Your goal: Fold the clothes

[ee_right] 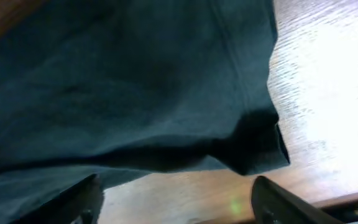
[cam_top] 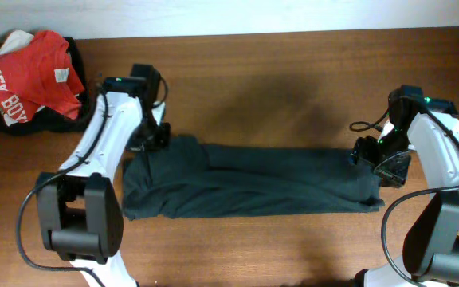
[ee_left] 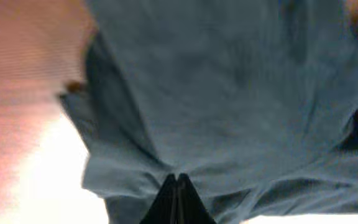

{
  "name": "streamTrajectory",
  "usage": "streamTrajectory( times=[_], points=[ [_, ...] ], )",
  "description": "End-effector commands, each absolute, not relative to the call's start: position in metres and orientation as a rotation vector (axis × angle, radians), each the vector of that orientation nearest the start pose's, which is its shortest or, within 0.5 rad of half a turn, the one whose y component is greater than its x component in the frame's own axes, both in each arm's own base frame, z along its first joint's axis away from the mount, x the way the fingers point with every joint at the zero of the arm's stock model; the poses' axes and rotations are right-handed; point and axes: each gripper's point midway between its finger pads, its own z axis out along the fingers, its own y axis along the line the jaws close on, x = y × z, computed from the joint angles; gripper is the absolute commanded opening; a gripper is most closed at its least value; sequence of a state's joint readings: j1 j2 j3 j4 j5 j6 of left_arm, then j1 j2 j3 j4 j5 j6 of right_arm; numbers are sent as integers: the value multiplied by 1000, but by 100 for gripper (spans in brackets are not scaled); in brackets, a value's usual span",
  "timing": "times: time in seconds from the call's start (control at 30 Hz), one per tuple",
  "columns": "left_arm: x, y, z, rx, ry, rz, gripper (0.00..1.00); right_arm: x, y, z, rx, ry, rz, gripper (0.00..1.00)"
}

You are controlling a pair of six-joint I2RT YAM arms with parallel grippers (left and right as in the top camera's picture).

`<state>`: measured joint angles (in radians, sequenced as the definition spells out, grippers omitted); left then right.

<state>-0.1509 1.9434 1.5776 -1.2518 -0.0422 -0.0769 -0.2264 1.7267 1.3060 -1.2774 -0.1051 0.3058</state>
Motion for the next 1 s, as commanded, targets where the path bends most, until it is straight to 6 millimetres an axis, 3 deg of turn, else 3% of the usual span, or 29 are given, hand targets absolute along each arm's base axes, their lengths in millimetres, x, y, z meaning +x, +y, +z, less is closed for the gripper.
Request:
streamTrajectory(
  times=[0.0,0.07,0.1,0.17,0.2,0.23,0.3,0.37,0.47,0.63,0.67,0.73,0.8,0.9,0.93,0.97],
  points=[
    [320,-56,39,129,3260,-9,1,281,-27,89,762,3164,217,66],
    [302,-53,20,119,3305,-18,7,284,-9,88,657,3184,212,69],
    [299,-52,18,113,3317,-17,1,286,-2,88,616,3189,210,70],
    [292,-46,12,85,3335,-16,1,291,16,87,526,3184,207,70],
    [286,-39,9,58,3357,-8,1,291,25,87,482,3193,205,61],
    [277,-20,4,-104,3385,43,1,287,32,82,448,3210,200,59],
    [271,-5,3,-230,3401,38,1,282,39,63,473,3208,197,54],
    [266,10,4,-351,3409,29,1,270,48,30,516,3207,284,28],
    [269,19,3,-458,3385,29,1,266,47,16,519,3208,284,28],
    [280,27,0,-591,3312,29,1,256,43,-23,611,3313,208,17],
    [282,34,-1,-642,3292,25,1,254,34,-31,686,3317,133,13],
    [282,49,-1,-726,3266,15,1,262,12,-32,757,3267,46,8],
    [285,76,-3,-878,3191,2,1,275,-4,-26,843,3216,74,9],
    [286,106,5,-1053,3113,-15,1,290,-9,-10,832,3200,93,8],
    [288,111,13,-1072,3103,-16,1,297,-9,2,832,3200,95,4],
    [296,115,30,-1072,3096,-11,1,311,-11,26,827,3184,92,4]
  ],
)
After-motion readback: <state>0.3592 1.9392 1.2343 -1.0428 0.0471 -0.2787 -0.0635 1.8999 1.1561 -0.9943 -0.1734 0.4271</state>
